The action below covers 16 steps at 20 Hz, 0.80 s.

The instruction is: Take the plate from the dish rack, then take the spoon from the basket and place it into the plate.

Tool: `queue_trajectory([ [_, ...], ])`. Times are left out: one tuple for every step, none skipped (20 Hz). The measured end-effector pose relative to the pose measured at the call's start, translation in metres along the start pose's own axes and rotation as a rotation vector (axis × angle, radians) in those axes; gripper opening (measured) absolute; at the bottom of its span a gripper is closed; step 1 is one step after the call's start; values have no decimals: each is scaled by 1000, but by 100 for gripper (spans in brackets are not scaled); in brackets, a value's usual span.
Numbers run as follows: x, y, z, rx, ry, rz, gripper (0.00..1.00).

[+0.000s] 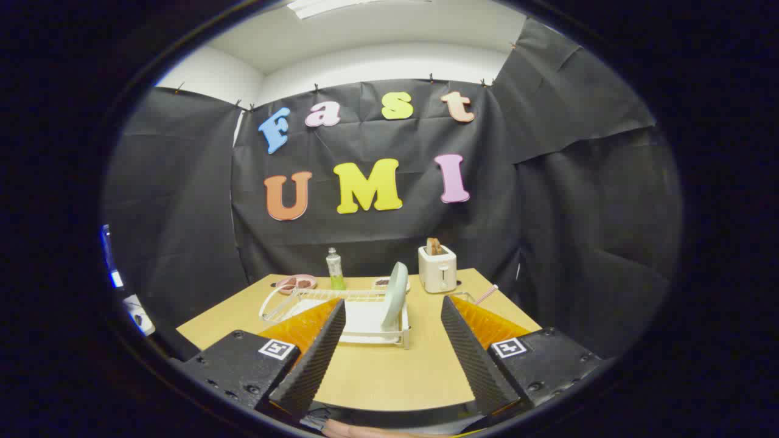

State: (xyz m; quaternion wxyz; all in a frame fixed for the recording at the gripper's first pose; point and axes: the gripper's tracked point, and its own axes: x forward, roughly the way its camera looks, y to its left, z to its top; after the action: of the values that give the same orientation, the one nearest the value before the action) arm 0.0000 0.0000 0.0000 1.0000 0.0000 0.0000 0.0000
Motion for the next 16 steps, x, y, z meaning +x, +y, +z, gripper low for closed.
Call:
queue_trajectory([
  [1, 0, 0, -4, -2, -1, 100],
  [0, -1, 0, -7, -2, -4, 100],
  [0, -2, -1, -10, -1, -8, 100],
  [0, -1, -1, -14, -2, -6, 100],
  [2, -1, -1, -17, -3, -7, 100],
  [2, -1, 0, -22, -2, -8, 100],
  [3, -2, -1, -25, -1, -10, 100],
  [5, -1, -1, -26, 0, -10, 100],
  [6, -1, -2, -26, 2, -10, 100],
  [7, -2, -3, -26, 8, -11, 100],
  [10, -1, -5, -27, 13, -11, 100],
  [13, 0, -5, -30, 18, -8, 100],
  [16, 1, -6, -34, 24, -7, 100],
  [20, 2, -7, -42, 30, -4, 100],
  [27, 3, -7, -50, 36, -2, 100],
  [34, 3, -7, -51, 45, -7, 100],
])
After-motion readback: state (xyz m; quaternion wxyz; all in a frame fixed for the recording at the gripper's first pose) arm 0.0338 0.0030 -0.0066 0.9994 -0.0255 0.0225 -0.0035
